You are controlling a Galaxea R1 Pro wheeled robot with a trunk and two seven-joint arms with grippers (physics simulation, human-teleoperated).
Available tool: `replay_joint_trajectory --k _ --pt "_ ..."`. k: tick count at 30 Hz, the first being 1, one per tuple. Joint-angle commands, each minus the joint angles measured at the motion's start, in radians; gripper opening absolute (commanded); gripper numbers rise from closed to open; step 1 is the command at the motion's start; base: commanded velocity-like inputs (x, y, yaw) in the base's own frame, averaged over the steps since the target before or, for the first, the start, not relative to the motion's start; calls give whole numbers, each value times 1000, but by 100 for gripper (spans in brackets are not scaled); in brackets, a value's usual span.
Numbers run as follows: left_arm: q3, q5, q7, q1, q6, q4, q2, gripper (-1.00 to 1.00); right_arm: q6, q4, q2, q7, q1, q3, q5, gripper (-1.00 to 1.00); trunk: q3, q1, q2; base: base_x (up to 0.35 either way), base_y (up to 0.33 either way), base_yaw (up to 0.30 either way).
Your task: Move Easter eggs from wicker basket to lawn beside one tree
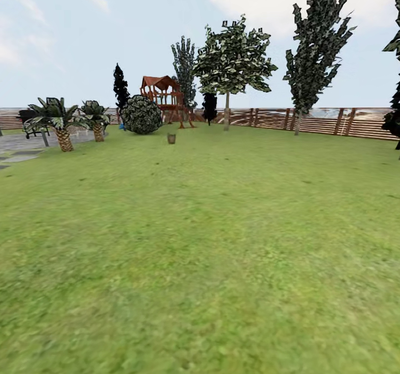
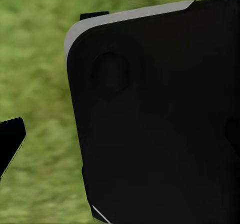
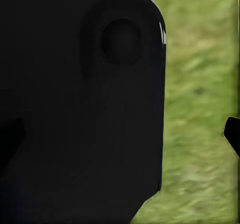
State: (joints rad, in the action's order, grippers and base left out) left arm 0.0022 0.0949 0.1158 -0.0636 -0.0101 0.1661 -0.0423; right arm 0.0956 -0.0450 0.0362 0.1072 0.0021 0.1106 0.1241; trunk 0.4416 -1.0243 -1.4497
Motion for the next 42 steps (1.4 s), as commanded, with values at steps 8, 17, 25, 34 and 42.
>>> replay_joint_trajectory --k 8,17,25,34,42 --pt "2 11 -3 -1 -1 44 4 100 -2 79 4 11 -1 9 0 100 1 -1 0 328 -79 0" --pt "8 -55 -5 -1 -213 392 22 100 -610 730 -16 38 -1 6 -4 100 1 -1 0 333 -7 0" --pt "85 -252 -9 59 -868 965 3 100 -1016 1418 30 129 -64 9 -4 100 1 -1 0 336 0 0" --pt "91 -257 -131 203 -882 825 -19 100 -661 838 62 318 -312 11 25 100 1 -1 0 336 0 0" --pt "90 -260 -153 267 -877 757 -20 100 -782 815 37 98 -325 11 33 100 1 -1 0 336 0 0"
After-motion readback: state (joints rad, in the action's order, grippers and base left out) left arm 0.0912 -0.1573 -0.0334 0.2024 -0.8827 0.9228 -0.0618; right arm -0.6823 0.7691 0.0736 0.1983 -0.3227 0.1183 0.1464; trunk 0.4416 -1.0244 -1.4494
